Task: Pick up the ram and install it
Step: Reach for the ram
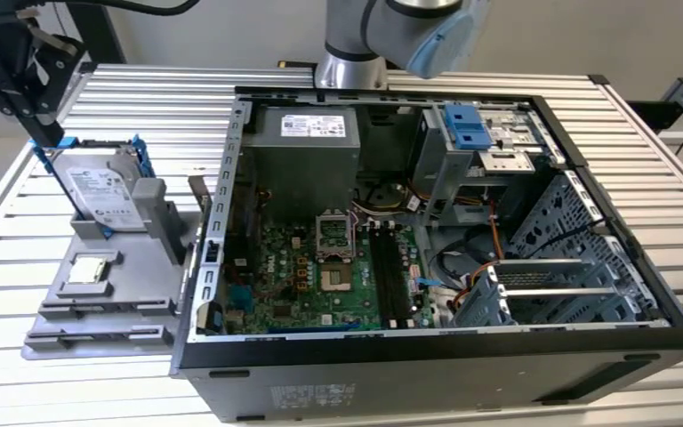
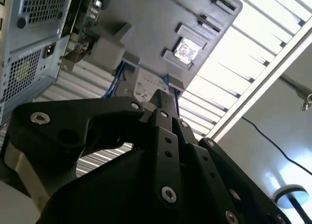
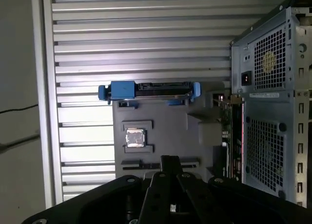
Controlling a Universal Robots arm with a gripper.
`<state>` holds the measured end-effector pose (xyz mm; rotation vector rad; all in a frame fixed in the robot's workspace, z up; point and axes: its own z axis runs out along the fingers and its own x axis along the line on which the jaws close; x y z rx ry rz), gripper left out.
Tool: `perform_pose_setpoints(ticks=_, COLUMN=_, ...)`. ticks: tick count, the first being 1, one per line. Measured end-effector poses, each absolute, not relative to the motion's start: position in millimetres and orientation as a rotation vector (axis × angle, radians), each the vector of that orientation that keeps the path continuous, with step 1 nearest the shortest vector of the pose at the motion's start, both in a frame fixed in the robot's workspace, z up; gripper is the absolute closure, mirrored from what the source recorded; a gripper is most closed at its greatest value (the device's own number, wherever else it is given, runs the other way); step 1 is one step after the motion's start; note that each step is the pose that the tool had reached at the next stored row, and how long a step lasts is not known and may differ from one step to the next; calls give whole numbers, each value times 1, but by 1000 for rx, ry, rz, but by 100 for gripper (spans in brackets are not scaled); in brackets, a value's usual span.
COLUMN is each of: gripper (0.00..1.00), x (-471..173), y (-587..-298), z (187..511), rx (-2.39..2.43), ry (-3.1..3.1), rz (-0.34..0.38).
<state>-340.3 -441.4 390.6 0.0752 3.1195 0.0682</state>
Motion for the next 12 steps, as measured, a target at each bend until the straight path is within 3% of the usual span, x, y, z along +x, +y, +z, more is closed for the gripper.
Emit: perform_pose_setpoints(ticks=12, gripper=100, x=-342, y=-484, z=389, rx=75, ry=3119, rz=68)
